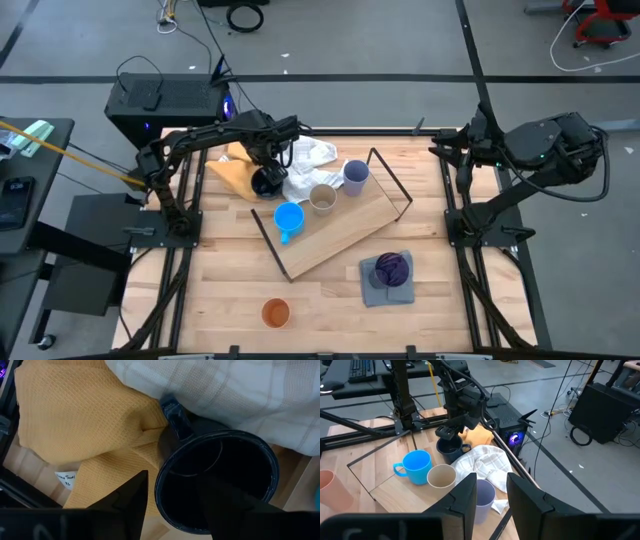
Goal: Stack small to large cups/mugs on shelf
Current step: Align the dark blue mug with the light blue mug on the shelf
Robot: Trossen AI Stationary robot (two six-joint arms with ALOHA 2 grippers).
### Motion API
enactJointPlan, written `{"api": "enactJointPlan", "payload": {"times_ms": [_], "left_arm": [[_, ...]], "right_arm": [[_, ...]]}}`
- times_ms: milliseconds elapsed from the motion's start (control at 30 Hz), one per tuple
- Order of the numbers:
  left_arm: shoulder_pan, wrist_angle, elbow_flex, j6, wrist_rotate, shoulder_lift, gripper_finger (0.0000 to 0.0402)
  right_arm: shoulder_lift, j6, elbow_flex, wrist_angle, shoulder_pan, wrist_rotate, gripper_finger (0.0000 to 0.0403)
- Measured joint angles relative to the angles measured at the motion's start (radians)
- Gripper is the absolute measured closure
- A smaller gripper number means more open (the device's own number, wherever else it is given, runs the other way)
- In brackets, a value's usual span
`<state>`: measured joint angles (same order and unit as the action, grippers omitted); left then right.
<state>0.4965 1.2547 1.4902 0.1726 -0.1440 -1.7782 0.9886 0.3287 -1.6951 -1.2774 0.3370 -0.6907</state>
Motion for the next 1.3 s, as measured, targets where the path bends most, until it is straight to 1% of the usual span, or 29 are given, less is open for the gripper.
{"api": "enactJointPlan", "payload": {"times_ms": [700, 933, 1167, 1300], "left_arm": [[0.0, -0.069, 0.0, 0.026, 0.014, 0.0, 0.0219], [0.001, -0.077, 0.0, 0.026, 0.019, 0.0, 0.0225], [0.016, -0.037, 0.0, -0.053, 0.088, 0.0, 0.0221], [0.03, -0.015, 0.0, -0.107, 0.07, -0.002, 0.0224]], "right_arm": [[0.0, -0.027, 0.0, 0.0, 0.0, 0.0, 0.0289], [0.0, -0.041, 0.0, 0.0, 0.0, 0.0, 0.0289], [0.0, -0.041, 0.0, 0.0, 0.0, 0.0, 0.0289], [0.0, -0.041, 0.0, 0.0, 0.0, 0.0, 0.0289]]}}
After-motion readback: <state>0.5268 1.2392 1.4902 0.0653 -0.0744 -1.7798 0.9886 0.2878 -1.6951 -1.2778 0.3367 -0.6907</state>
